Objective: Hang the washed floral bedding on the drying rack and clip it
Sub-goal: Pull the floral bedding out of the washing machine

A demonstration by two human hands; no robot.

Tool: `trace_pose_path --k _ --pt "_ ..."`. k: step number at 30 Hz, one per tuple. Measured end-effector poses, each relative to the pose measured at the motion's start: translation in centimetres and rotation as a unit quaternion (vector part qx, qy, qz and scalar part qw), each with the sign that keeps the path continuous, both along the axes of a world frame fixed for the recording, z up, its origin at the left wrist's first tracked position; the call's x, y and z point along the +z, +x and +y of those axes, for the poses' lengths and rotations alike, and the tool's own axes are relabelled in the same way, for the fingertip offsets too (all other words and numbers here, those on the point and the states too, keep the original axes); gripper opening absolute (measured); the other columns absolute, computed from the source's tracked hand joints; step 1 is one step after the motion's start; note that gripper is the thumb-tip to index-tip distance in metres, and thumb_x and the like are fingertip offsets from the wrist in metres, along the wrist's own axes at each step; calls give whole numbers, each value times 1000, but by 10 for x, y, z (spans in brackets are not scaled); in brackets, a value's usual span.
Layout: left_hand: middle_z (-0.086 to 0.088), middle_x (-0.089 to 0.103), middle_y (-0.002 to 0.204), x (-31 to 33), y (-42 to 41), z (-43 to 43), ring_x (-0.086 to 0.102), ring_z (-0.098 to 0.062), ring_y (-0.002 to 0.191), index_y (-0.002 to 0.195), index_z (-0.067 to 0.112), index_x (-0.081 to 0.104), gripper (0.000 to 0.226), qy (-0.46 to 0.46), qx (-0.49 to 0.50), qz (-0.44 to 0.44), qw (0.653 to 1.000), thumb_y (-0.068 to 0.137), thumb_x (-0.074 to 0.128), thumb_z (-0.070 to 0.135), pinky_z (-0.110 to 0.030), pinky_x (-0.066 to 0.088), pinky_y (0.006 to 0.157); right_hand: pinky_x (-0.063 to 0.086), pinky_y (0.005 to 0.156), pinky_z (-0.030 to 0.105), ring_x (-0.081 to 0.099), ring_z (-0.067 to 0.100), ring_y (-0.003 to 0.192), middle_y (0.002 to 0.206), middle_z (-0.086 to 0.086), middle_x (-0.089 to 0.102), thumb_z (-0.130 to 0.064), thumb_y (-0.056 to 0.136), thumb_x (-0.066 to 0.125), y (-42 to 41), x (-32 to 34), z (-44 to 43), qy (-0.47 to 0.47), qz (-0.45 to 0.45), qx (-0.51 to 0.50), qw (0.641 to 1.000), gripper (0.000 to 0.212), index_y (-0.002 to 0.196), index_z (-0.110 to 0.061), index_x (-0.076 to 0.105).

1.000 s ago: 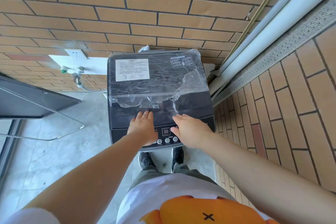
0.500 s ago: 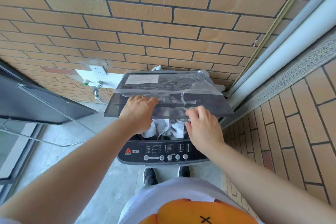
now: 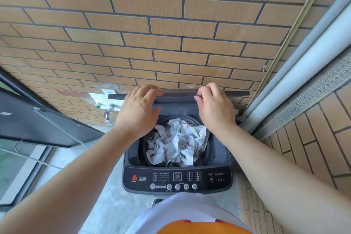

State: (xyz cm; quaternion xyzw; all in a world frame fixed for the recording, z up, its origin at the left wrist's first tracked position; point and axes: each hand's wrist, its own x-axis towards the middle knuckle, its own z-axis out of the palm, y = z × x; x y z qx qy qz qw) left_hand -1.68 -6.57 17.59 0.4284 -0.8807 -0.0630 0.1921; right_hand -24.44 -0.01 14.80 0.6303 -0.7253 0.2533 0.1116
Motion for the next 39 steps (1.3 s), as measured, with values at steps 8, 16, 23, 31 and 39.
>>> trace_pose_path --k 8,16,23,31,39 --pt "-1 57 128 4 9 2 58 -26 114 120 17 60 36 52 20 24 998 86 71 18 -40 46 97 42 102 46 43 33 132 158 8 30 -10 90 59 -27 35 -75 124 28 -9 992 67 151 -10 32" --pt "5 49 138 -3 17 5 53 -20 122 130 22 56 38 109 34 -17 993 93 64 26 -31 39 101 8 123 53 -13 26 153 156 -4 -41 6 84 47 -29 33 -109 254 74 1 964 97 158 -17 -12" --pt "6 44 143 -36 23 17 49 -18 128 133 24 55 38 194 37 -59 979 95 62 27 -28 35 105 42 99 41 48 33 126 139 11 46 -5 87 51 0 -55 -52 396 65 77 913 36 120 -16 58" --pt "7 46 141 -85 25 43 49 -19 128 129 26 57 36 281 16 -97 955 93 61 26 -34 40 107 34 104 43 38 34 135 146 7 49 -63 95 32 33 -167 26 644 -80 -81 757 59 138 -27 51" --pt "11 43 143 -107 37 49 48 -15 129 130 29 55 36 335 18 -123 934 95 60 28 -30 42 104 40 82 34 56 35 114 124 18 60 -23 100 39 39 -180 7 510 -313 -105 794 29 119 -10 56"
